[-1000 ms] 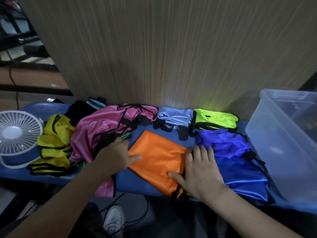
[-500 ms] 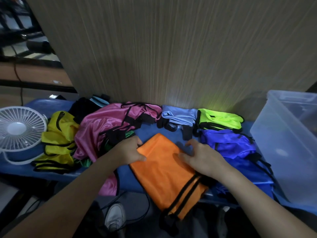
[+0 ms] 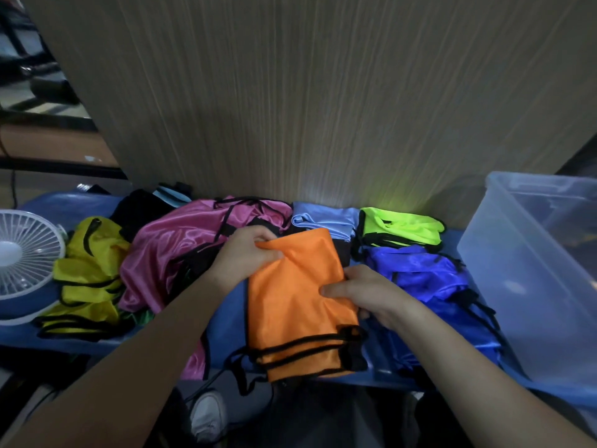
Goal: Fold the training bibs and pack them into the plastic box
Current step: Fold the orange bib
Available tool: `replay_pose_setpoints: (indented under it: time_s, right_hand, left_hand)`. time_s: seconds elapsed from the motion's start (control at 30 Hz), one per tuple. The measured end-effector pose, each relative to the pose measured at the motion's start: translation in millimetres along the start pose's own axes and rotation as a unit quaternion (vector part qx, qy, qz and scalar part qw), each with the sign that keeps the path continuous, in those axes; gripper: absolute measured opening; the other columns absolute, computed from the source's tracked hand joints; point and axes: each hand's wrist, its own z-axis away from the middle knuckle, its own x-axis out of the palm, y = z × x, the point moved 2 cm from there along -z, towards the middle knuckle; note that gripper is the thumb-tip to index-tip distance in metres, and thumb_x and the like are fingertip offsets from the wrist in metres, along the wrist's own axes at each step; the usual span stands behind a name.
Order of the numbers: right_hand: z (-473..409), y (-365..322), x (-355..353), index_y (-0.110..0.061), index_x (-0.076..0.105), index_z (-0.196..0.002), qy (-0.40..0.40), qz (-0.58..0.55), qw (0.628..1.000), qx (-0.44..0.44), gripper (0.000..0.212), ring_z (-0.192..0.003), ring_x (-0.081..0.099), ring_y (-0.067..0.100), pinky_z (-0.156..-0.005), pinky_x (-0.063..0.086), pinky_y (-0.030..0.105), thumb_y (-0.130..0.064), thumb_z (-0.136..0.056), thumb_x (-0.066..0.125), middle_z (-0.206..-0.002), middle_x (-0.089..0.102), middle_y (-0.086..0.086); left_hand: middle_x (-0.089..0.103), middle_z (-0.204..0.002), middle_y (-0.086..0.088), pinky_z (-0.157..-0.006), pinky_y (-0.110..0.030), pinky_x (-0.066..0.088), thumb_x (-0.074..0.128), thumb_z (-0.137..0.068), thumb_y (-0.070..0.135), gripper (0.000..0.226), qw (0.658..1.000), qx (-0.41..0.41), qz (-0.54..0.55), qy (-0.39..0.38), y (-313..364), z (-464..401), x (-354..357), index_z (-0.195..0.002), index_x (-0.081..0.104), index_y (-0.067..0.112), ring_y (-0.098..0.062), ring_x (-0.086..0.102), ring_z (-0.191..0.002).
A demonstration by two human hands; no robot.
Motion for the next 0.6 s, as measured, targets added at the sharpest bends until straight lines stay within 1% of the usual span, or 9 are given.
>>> replay_pose_setpoints:
  time_s: [0.07,0.2,0.27,0.33,0.37,0.43,0.5,0.57,0.6]
  right_hand:
    - [-3,-1,1,-0.018,0.067,-0.083,0.004,-0.003,1.0,0.006,0.015,-0.042,0.038,0.009,-0.043,0.02,0.023,-0.031,-0.083,0.074,-0.049,0.047,-0.011]
    - [-7,-3,-1,-0.023,0.059,-0.072,0.012,-0.055,0.998,0.011,0.022,-0.042,0.025,0.011,-0.046,0.014,0.022,-0.035,-0.084,0.072,-0.05,0.03,-0.007]
    - [-9,-2,-3,-0.02,0.059,-0.076,0.013,-0.091,0.996,0.003,0.018,-0.044,0.022,0.012,-0.047,0.013,0.023,-0.029,-0.087,0.07,-0.055,0.027,-0.003]
    - [-13,-1,-5,-0.015,0.062,-0.083,0.013,-0.128,0.992,-0.004,0.011,-0.045,0.021,0.013,-0.046,0.013,0.022,-0.021,-0.09,0.067,-0.059,0.027,0.0]
    - [-15,-1,-4,-0.011,0.063,-0.086,0.012,-0.143,0.99,-0.006,0.007,-0.044,0.021,0.013,-0.045,0.013,0.021,-0.017,-0.09,0.066,-0.058,0.028,0.001]
    - [-18,-2,-1,-0.006,0.062,-0.089,0.0,-0.163,0.987,-0.006,0.006,-0.041,0.023,0.013,-0.041,0.016,0.02,-0.012,-0.089,0.066,-0.054,0.03,0.001]
    - [-22,-3,3,-0.005,0.059,-0.089,-0.011,-0.17,0.985,0.002,0.009,-0.039,0.025,0.012,-0.039,0.017,0.02,-0.009,-0.089,0.066,-0.049,0.033,-0.001]
    - [-24,-4,5,-0.007,0.057,-0.087,-0.019,-0.17,0.985,0.009,0.01,-0.038,0.026,0.011,-0.037,0.019,0.02,-0.01,-0.09,0.066,-0.047,0.036,-0.001]
    - [-24,-4,5,-0.007,0.058,-0.086,-0.021,-0.169,0.985,0.011,0.011,-0.038,0.026,0.012,-0.037,0.02,0.02,-0.012,-0.09,0.067,-0.047,0.037,-0.001]
  left_hand:
    - [0.07,-0.105,-0.006,-0.088,-0.035,0.054,0.082,-0.077,0.009,0.029,0.999,-0.038,0.024,0.025,-2,-1,-3,-0.103,0.07,0.012,-0.022,0.068,-0.1]
    - [0.058,-0.125,-0.007,-0.093,-0.03,0.047,0.079,-0.083,0.033,0.061,0.99,-0.068,-0.118,0.031,-13,9,-12,-0.133,0.053,0.011,-0.021,0.06,-0.111]
    - [0.059,-0.115,-0.004,-0.086,-0.028,0.046,0.079,-0.083,0.035,0.068,0.988,-0.079,-0.131,0.016,-17,24,-16,-0.137,0.049,0.007,-0.02,0.06,-0.107]
    - [0.064,-0.102,-0.003,-0.069,-0.022,0.045,0.082,-0.082,0.029,0.072,0.99,-0.112,-0.088,-0.008,-24,40,-18,-0.139,0.046,0.002,-0.016,0.063,-0.09]
    - [0.066,-0.103,-0.005,-0.062,-0.022,0.045,0.083,-0.081,0.028,0.076,0.989,-0.132,-0.062,-0.022,-28,47,-18,-0.141,0.044,0.001,-0.015,0.064,-0.084]
    - [0.067,-0.103,-0.005,-0.054,-0.026,0.049,0.083,-0.081,0.027,0.083,0.987,-0.153,-0.023,-0.034,-32,55,-17,-0.146,0.039,0.001,-0.023,0.069,-0.083]
    - [0.067,-0.094,-0.004,-0.05,-0.029,0.051,0.083,-0.082,0.024,0.085,0.985,-0.167,0.027,-0.033,-32,54,-17,-0.148,0.036,-0.001,-0.028,0.071,-0.084]
    - [0.068,-0.087,-0.007,-0.045,-0.024,0.045,0.082,-0.083,0.023,0.073,0.98,-0.183,0.067,-0.042,-29,49,-15,-0.141,0.045,0.0,-0.022,0.069,-0.075]
    - [0.067,-0.079,-0.008,-0.043,-0.021,0.04,0.081,-0.083,0.024,0.057,0.978,-0.187,0.07,-0.054,-28,47,-14,-0.129,0.056,0.002,-0.016,0.063,-0.065]
